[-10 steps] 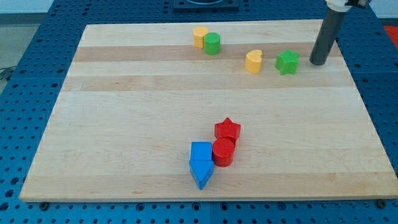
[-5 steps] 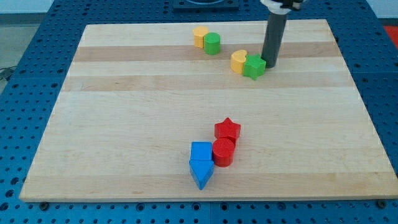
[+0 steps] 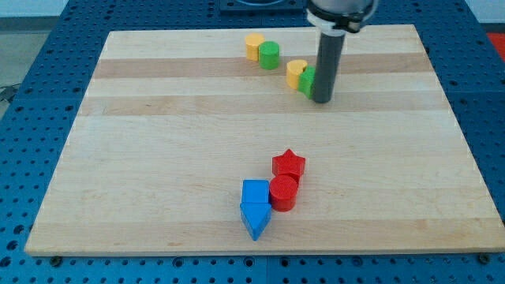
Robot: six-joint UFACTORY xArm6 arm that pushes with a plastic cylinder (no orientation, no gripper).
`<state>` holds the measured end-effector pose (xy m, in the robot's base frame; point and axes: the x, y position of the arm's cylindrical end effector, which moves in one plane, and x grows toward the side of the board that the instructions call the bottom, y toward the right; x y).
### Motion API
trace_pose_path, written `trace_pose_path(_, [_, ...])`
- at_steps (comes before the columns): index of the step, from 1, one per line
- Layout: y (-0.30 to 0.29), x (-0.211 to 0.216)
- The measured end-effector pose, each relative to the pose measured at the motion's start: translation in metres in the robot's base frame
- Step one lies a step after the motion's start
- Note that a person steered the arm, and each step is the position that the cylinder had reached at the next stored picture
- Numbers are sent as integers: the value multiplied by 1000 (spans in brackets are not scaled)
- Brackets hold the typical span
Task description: Move the green star yellow heart close to green circle and yellow hexagon
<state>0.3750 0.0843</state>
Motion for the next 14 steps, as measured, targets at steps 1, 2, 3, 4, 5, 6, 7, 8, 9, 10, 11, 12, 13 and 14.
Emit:
trace_pose_path(1, [-23,-12])
trace_pose_path(2, [-38,-13])
trace_pose_path(3, [-47,-28])
trace_pose_path(4, [-49,-31])
trace_pose_path(5, [-33,21])
trace_pose_path(6, [-32,51])
trace_pose_path(7, [-24,34])
trace_pose_path(8, [-22,-52])
trace_pose_path(9, [-22,-54])
trace_pose_path(10, [-22,-54])
trace_pose_path(11, [31,-17])
trace_pose_path(12, [71,-14])
trace_pose_path(13, [61,-76])
trace_pose_path(14, [50,-80])
